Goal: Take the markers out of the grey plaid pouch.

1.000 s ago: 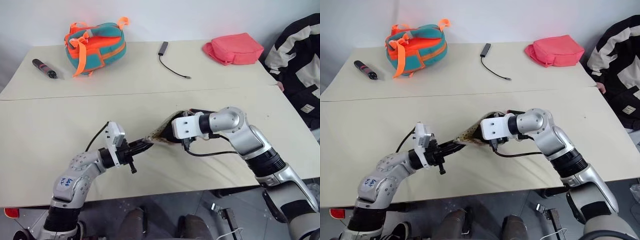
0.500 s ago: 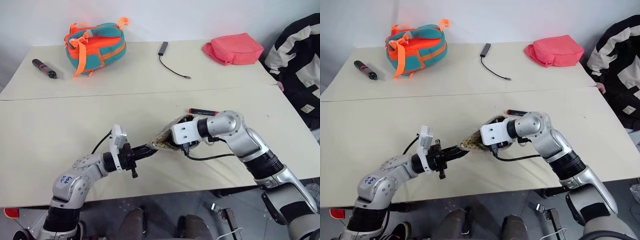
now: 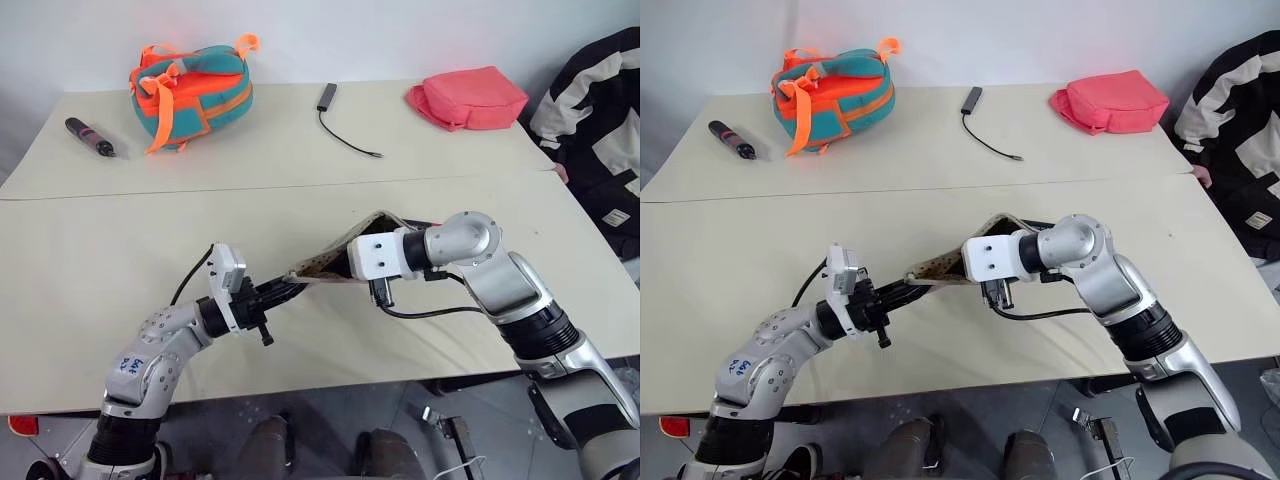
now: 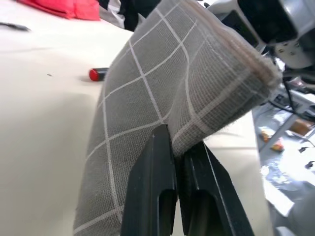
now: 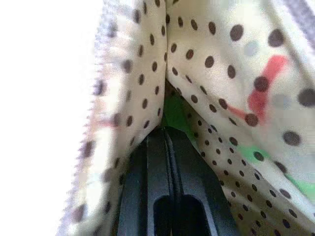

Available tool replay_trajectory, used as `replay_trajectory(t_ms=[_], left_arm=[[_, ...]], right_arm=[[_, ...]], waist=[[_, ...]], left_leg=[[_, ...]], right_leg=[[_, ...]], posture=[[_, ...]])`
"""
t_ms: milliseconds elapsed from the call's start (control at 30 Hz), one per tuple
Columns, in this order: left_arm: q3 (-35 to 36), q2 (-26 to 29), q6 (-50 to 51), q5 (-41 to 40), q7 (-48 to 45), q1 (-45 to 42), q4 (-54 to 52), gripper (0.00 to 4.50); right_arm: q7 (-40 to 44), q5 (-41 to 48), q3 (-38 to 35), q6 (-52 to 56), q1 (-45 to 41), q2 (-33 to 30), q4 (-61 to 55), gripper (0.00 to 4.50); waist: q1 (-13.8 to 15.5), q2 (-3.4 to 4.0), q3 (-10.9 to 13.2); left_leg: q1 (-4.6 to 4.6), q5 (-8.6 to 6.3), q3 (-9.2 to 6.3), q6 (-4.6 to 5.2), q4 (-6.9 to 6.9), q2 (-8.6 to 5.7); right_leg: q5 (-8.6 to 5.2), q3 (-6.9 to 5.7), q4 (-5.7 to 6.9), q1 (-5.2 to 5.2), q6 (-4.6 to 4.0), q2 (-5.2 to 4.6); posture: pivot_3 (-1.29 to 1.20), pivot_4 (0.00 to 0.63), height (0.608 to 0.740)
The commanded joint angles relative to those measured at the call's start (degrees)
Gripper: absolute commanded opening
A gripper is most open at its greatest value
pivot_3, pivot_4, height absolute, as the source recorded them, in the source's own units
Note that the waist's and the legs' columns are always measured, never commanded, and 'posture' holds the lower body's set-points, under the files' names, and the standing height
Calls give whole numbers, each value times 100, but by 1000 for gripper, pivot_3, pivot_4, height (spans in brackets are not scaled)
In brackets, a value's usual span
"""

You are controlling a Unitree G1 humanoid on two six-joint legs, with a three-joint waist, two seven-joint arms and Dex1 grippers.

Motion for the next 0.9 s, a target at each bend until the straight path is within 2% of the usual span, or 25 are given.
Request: replay_trajectory(t_ms=[33, 200, 300, 433, 567, 700, 900], left_arm=[[80, 40, -133, 101, -16, 33, 112, 0], [238, 91, 826, -901, -81, 7, -18, 0], [248, 236, 1624, -1672, -160, 20, -230, 0], [425, 348, 2146, -2138, -31, 17, -152, 0], [611, 368, 2614, -2615, 139, 7, 7, 0], [1006, 84, 2875, -3135, 511, -113, 601, 0], [903, 123, 2645, -2717, 475, -62, 550, 0]], right_arm=[[-64, 98, -390, -5, -154, -238, -175, 19], [-4, 196, -337, 219, -223, -255, -224, 19], [156, 208, -268, 528, -361, -344, -186, 602], [221, -10, -117, 654, -402, -556, -260, 1935], [327, -80, 17, 850, -429, -631, -398, 1935], [361, -682, 629, 787, -308, -720, -353, 1935], [82, -833, 649, 689, -344, -589, -237, 1935]], waist=[[-2, 0, 0], [-8, 0, 0], [-13, 0, 0], [-7, -1, 0], [-10, -1, 0], [-11, 0, 0], [-10, -3, 1]], left_leg=[[0, 0, 0, 0, 0, 0], [0, 0, 0, 0, 0, 0], [0, 0, -1, 0, 0, 0], [0, 0, -3, 0, 0, 0], [0, 0, -2, 0, 0, 0], [3, 0, -1, 0, 0, 0], [3, 0, 0, 0, 2, 0]], right_leg=[[0, 0, 1, 0, 0, 0], [0, 1, 1, 0, 0, 0], [0, 1, 3, -1, 0, 0], [0, 1, 2, 0, 0, -1], [0, 2, 1, 0, 0, 0], [0, 3, 2, 0, 0, 0], [0, 4, 1, 1, 0, -1]], posture=[[0, 150, 740], [0, 150, 740], [0, 150, 740], [0, 150, 740], [0, 150, 740], [0, 150, 740], [0, 150, 740]])
